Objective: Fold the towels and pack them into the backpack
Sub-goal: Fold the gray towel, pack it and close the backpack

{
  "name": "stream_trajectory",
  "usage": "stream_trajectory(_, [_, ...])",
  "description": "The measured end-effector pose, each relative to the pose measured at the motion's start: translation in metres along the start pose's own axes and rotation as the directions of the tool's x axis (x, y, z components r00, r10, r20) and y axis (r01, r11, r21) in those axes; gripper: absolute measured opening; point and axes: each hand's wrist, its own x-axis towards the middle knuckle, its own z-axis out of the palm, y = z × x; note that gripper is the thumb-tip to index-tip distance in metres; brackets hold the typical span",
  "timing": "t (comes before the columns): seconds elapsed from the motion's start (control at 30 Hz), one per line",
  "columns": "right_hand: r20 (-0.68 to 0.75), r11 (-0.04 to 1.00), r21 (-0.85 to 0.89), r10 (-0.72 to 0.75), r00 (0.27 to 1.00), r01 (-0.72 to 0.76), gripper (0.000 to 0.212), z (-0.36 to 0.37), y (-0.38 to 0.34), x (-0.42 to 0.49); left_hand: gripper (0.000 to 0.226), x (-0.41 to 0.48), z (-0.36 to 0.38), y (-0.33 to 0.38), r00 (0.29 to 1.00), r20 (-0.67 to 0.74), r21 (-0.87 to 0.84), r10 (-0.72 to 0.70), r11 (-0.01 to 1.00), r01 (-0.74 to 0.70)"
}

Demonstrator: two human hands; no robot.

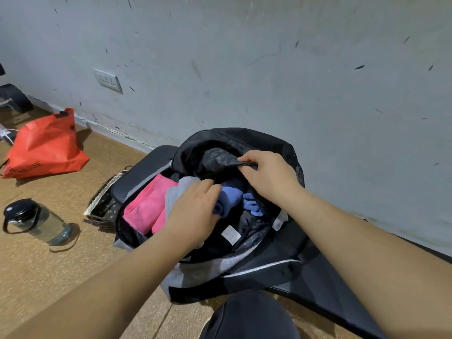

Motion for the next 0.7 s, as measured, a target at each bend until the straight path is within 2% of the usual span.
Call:
stream_trajectory(0.1, [-0.007, 1.0, 0.003, 0.02, 1.0, -0.02, 0.023, 0.004, -0.004, 0.0, 0.034, -0.033, -0.006, -0.018, 0.977, -0.2, -0.08, -0.077, 0.995, 0.062])
stream_trajectory(0.17, [-0.008, 1.0, -0.005, 0.029, 1.0, -0.029, 0.022, 0.006, -0.008, -0.001, 0.036, -0.042, -0.013, -0.021, 0.946, -0.221, -0.247, -0.238, 0.952, 0.182])
stream_trajectory(0.23, [0.0, 0.999, -0.023, 0.026, 1.0, -0.026, 0.022, 0.007, -0.011, -0.003, 0.057, -0.044, -0.015, -0.025, 0.875, -0.106, -0.373, -0.473, 0.834, 0.406])
stream_trajectory(0.3, [0.005, 0.999, -0.034, 0.023, 1.0, -0.023, 0.022, 0.007, -0.012, -0.005, 0.086, -0.043, -0.016, -0.031, 0.761, 0.069, -0.374, -0.645, 0.69, 0.619])
stream_trajectory(0.33, [0.006, 0.999, -0.03, 0.027, 1.0, -0.027, 0.022, 0.006, -0.012, -0.006, 0.087, -0.043, -0.015, -0.034, 0.717, 0.128, -0.346, -0.686, 0.646, 0.68])
stream_trajectory(0.37, [0.007, 0.999, -0.023, 0.034, 0.999, -0.034, 0.021, 0.005, -0.012, -0.006, 0.079, -0.043, -0.014, -0.036, 0.702, 0.168, -0.314, -0.692, 0.637, 0.704])
stream_trajectory(0.47, [0.006, 0.999, -0.017, 0.049, 0.999, -0.049, 0.022, 0.005, -0.011, -0.006, 0.071, -0.043, -0.011, -0.029, 0.726, 0.222, -0.234, -0.651, 0.687, 0.688])
stream_trajectory(0.53, [0.004, 0.999, -0.02, 0.047, 0.999, -0.047, 0.022, 0.005, -0.01, -0.006, 0.067, -0.042, -0.009, -0.019, 0.763, 0.168, -0.221, -0.624, 0.731, 0.646])
stream_trajectory(0.7, [0.01, 0.999, -0.009, 0.048, 0.999, -0.048, 0.022, 0.007, -0.008, -0.003, 0.047, -0.052, -0.019, 0.001, 0.87, 0.063, -0.358, -0.488, 0.803, 0.476])
